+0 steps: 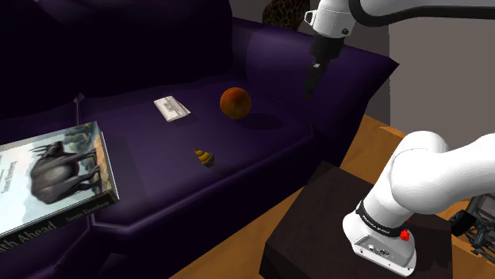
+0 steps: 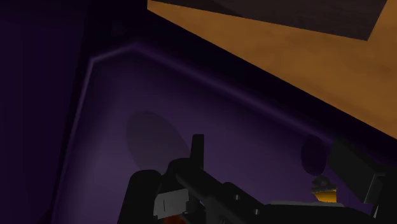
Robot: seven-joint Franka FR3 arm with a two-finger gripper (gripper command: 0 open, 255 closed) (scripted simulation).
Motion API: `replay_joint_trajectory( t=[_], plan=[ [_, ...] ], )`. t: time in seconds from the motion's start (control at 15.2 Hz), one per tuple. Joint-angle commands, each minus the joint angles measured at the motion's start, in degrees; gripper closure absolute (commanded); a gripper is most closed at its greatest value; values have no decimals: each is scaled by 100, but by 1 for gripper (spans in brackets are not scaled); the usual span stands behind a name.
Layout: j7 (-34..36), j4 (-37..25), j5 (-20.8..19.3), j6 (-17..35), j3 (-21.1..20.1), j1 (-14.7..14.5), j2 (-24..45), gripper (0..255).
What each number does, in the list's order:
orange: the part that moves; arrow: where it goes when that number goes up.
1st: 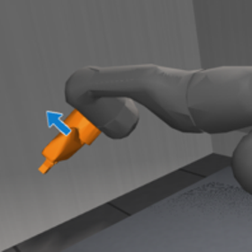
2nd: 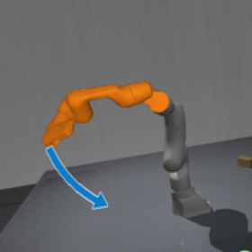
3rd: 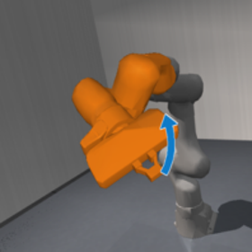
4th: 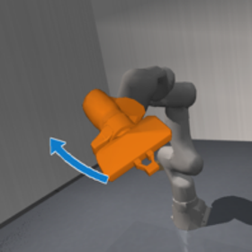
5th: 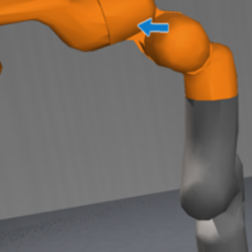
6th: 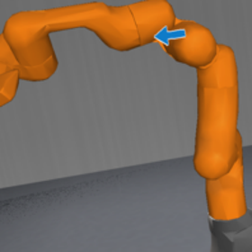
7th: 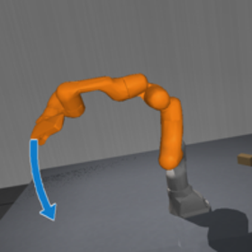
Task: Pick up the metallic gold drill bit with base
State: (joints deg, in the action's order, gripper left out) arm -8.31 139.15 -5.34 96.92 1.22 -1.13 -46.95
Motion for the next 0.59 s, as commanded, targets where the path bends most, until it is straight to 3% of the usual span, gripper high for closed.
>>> replay_joint_trajectory(
  t=[0.0, 0.53],
  plan=[
    [0, 0, 0, 0, 0, 0, 0, 0],
    [315, 648, 268, 1891, -362, -330, 728, 0]
  ],
)
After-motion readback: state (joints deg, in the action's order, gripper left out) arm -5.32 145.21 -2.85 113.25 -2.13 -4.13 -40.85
